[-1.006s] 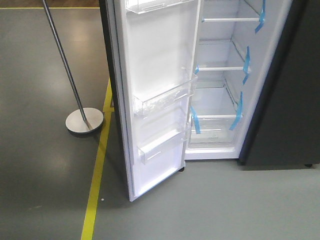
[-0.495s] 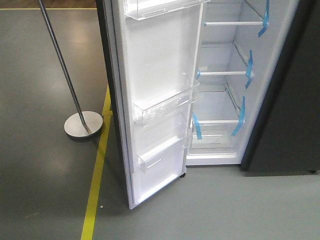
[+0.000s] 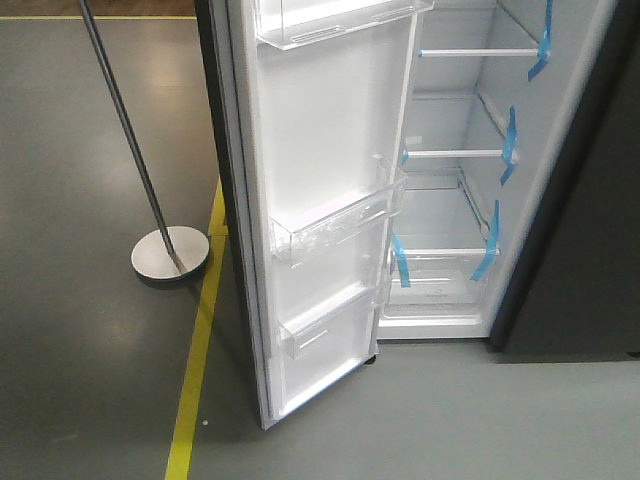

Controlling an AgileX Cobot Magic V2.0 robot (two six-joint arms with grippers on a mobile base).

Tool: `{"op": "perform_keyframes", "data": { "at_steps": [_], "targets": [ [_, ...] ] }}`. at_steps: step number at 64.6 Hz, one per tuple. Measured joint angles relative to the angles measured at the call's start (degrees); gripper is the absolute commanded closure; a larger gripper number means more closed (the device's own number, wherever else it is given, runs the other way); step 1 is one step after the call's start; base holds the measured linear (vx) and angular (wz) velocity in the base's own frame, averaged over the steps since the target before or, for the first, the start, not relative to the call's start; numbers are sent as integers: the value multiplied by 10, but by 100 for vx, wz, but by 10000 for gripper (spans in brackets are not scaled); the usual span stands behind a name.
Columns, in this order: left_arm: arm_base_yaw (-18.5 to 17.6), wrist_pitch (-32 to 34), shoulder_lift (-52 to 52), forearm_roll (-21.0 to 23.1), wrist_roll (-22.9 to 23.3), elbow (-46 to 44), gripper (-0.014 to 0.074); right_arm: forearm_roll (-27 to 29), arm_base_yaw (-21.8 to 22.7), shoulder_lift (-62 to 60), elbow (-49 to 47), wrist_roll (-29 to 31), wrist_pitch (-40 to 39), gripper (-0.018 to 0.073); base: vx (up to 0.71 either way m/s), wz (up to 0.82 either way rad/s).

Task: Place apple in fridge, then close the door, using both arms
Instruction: 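Drive closer to the open refrigerator door holding the apple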

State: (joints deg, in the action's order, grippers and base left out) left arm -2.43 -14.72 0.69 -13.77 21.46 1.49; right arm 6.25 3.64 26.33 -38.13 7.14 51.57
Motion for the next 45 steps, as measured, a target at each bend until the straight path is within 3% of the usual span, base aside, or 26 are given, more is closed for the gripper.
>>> {"op": "perform_keyframes", "data": {
  "at_steps": [45],
  "targets": [
    [0,0,0,0,0,0,601,0,0,0,0,0,0,372,6,1]
  ]
}}
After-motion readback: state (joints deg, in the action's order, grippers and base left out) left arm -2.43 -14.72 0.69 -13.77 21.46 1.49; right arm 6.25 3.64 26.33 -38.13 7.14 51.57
